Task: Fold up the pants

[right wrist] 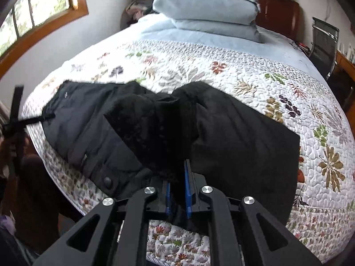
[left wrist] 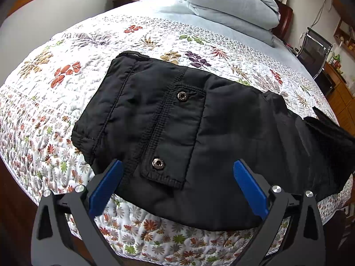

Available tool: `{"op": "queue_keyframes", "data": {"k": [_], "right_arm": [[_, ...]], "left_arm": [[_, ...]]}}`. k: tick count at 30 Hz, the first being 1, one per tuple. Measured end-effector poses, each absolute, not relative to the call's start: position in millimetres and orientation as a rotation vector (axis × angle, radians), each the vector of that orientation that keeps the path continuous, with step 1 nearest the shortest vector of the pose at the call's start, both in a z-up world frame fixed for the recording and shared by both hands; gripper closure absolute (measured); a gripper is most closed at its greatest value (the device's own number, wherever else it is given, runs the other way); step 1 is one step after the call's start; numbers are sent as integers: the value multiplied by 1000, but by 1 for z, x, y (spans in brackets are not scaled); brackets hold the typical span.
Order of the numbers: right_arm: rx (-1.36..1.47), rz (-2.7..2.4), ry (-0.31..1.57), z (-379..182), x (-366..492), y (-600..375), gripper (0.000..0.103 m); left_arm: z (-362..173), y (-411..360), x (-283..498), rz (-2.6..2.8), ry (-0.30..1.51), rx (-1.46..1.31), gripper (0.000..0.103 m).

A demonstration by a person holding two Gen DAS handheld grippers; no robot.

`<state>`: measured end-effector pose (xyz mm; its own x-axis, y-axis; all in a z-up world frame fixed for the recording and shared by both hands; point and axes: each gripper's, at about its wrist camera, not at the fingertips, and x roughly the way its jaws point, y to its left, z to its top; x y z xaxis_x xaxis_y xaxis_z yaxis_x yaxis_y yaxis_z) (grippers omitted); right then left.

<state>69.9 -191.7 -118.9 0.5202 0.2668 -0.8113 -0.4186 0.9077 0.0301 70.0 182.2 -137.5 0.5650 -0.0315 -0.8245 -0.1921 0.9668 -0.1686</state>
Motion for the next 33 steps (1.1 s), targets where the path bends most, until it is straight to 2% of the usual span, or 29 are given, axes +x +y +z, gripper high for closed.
{"op": "queue_keyframes", "data": {"k": [5,7,9,11,17,21,22,23,25,27,30,33], "right_arm": [[-271,417,954,-141,57,-175,89],[-314,426,967,-152,52,-168,78],[-351,458,979,-161,48,-162,54],[-354,483,980,-163,43,-159,42],[-172,531,911,-137,41,-173,39],[-226,510,916,-141,48,-168,39],[-233,508,922,-143,49,-166,45],[-235,502,931,-146,52,-164,56],[-193,509,959,-152,59,-167,65],[-167,516,961,-153,61,-168,78],[-161,535,945,-146,59,-168,87],[-170,571,928,-135,52,-165,88]], "left_arm": [[-138,182,71,97,968,-259,3],[-138,182,71,99,968,-260,3],[-139,181,71,101,969,-257,3],[-138,181,71,101,969,-255,3],[-139,183,72,100,970,-262,3],[-139,182,72,104,967,-261,3],[-139,182,72,104,966,-262,3],[-139,183,72,105,966,-265,3],[-139,184,73,105,967,-270,3],[-139,184,73,104,969,-274,3],[-139,185,73,101,971,-277,3],[-139,185,73,99,972,-275,3]]}}
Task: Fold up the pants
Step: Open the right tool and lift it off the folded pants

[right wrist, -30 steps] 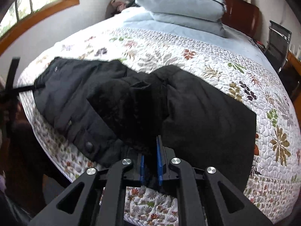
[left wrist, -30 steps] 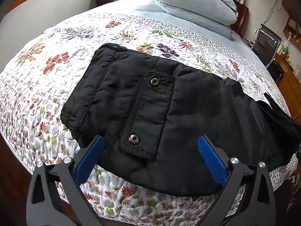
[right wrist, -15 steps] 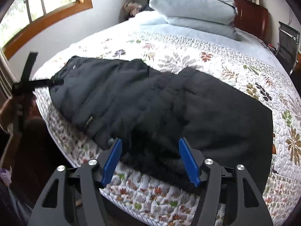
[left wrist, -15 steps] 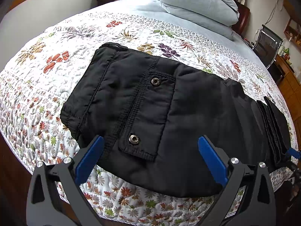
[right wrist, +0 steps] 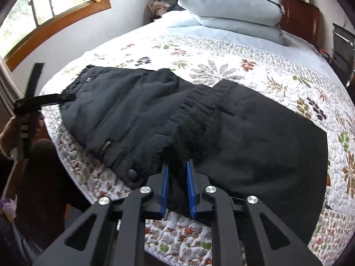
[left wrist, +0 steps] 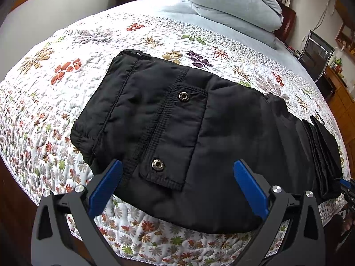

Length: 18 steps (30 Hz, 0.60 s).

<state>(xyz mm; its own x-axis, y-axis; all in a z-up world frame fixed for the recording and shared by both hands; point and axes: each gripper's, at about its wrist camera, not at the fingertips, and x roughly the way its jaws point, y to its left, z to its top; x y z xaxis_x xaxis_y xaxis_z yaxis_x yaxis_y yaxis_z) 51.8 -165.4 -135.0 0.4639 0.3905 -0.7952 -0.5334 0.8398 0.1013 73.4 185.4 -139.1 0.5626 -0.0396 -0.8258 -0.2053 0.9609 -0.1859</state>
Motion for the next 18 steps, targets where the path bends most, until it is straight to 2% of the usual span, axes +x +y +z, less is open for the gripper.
{"op": "queue_keyframes", "data": {"k": [10,14,18], "right_arm": [[-172,588,996,-165,53,-157,87],[-116,614,1007,-163,53,-164,76],[-40,645,1003,-152,51,-177,74]], "left_arm": [[-140,185,75,108,974,-276,3],[-140,187,76,107,975,-288,3],[-140,186,75,111,974,-286,3]]}}
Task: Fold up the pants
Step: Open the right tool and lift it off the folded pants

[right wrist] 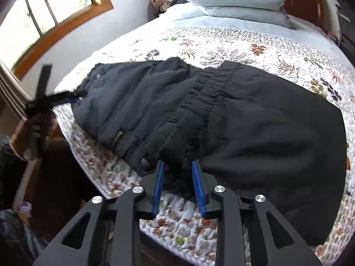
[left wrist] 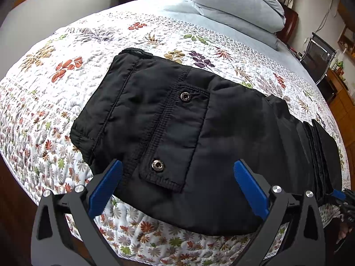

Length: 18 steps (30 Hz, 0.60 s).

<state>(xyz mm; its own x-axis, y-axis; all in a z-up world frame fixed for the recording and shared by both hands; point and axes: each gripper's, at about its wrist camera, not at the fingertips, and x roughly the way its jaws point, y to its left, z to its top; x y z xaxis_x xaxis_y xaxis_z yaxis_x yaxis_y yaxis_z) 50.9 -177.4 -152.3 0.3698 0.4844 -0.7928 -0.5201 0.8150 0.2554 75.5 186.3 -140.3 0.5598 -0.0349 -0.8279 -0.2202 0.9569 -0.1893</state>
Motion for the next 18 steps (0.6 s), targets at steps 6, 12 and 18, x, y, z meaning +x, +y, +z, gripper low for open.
{"op": "queue_keyframes", "data": {"k": [6,12,18], "right_arm": [[72,465,946,-118,67,-253,42],[174,276,1015,-123,93,-345,31],[395,293,1078,-153,109,-396,28]], "left_arm": [[-140,186,76,106,979,-274,3],[-133,185,67,122,960,-261,3],[-126,198,44,137,964,-333,3]]}}
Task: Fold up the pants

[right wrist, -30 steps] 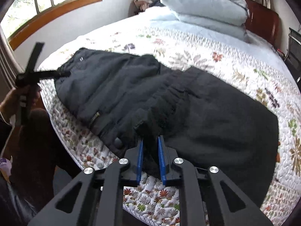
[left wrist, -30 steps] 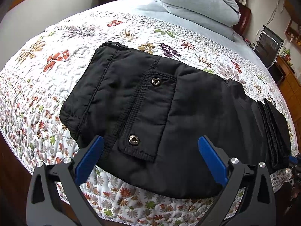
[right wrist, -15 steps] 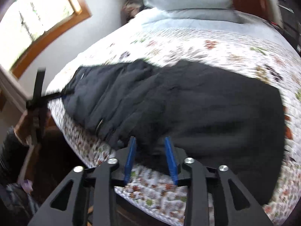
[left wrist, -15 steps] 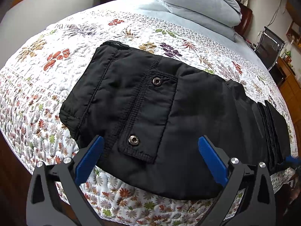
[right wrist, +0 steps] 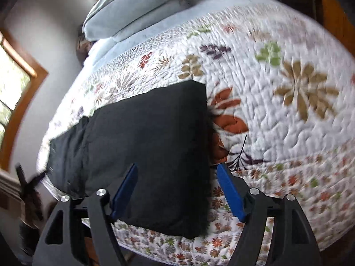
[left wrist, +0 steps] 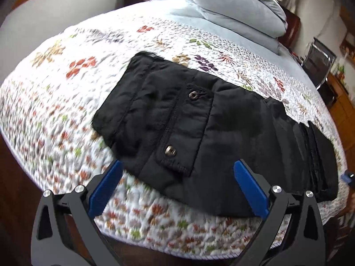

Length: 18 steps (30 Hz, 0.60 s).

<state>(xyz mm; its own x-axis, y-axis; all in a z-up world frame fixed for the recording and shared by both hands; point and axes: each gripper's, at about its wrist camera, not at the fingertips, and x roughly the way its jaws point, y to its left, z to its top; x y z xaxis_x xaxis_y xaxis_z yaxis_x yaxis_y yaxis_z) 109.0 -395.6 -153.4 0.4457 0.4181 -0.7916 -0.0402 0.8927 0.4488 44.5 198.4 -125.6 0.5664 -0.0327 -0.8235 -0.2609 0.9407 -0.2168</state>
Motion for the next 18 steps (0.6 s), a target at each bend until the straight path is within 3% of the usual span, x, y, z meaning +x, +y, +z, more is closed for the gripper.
{"op": "queue_keyframes", "data": {"k": [12,18], "right_arm": [[415,299,1127,-185,115,-385,26],[395,303,1132,-187,118,-378,24]], "left_arm": [[-151,271,8,125,873,-928,3],[-161,282,20,119,826,-1031,3]]}}
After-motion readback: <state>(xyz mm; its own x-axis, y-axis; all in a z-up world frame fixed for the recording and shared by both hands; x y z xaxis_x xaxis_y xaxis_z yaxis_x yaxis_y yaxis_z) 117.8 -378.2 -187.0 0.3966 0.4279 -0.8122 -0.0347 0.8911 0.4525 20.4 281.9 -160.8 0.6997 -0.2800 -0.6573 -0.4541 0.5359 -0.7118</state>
